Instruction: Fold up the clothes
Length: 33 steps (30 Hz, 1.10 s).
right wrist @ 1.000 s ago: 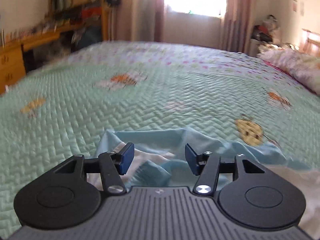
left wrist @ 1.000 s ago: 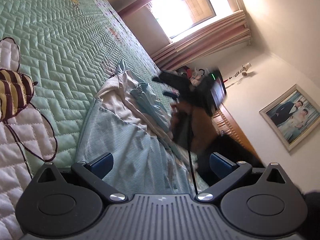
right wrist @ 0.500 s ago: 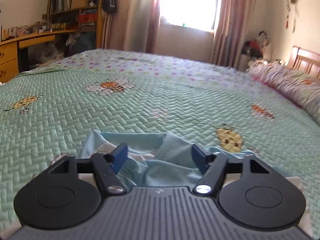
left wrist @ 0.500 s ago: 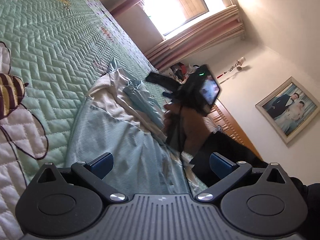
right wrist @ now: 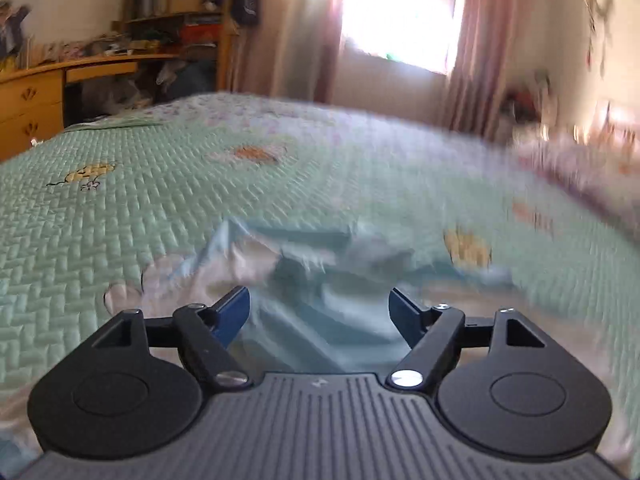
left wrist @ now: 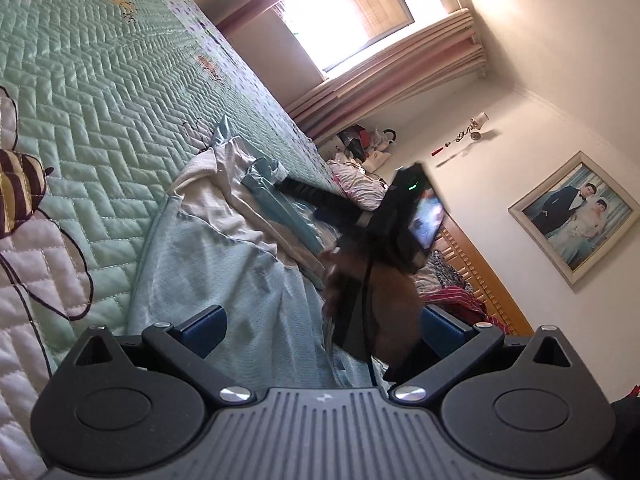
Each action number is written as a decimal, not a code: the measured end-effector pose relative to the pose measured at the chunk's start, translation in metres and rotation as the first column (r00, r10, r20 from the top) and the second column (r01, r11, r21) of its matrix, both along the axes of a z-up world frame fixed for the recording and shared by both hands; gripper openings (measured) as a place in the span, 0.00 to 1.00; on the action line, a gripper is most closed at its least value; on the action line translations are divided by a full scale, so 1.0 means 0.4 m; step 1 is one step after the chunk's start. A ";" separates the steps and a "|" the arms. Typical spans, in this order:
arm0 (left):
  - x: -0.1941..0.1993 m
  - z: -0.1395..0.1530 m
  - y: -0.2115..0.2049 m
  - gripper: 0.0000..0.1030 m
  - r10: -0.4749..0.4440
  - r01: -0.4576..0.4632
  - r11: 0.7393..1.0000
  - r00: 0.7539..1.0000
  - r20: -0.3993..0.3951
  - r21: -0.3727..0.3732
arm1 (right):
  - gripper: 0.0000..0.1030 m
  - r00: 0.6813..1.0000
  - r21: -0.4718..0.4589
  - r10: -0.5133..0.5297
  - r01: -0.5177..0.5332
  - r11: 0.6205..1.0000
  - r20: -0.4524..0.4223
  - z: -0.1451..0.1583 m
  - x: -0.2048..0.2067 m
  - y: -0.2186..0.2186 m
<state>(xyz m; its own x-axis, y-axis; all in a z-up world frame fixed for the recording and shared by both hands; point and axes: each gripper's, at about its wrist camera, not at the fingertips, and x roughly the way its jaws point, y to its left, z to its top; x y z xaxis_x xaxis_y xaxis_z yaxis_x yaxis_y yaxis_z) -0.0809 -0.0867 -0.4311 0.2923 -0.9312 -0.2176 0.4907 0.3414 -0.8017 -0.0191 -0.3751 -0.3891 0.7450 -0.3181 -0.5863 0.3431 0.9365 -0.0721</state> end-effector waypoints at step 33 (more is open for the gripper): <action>-0.007 -0.011 -0.030 0.99 -0.036 0.036 0.999 0.999 0.029 0.013 | 0.83 0.962 0.213 -0.243 0.214 0.953 0.122 -0.002 -0.284 -0.184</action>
<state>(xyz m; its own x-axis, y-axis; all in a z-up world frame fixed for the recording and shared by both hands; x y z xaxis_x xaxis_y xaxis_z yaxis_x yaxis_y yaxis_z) -0.0838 -0.0987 -0.4356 0.2653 -0.9385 -0.2211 0.5263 0.3331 -0.7823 -0.1325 -0.4485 -0.3899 0.7476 -0.3793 -0.5451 0.5424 0.8224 0.1716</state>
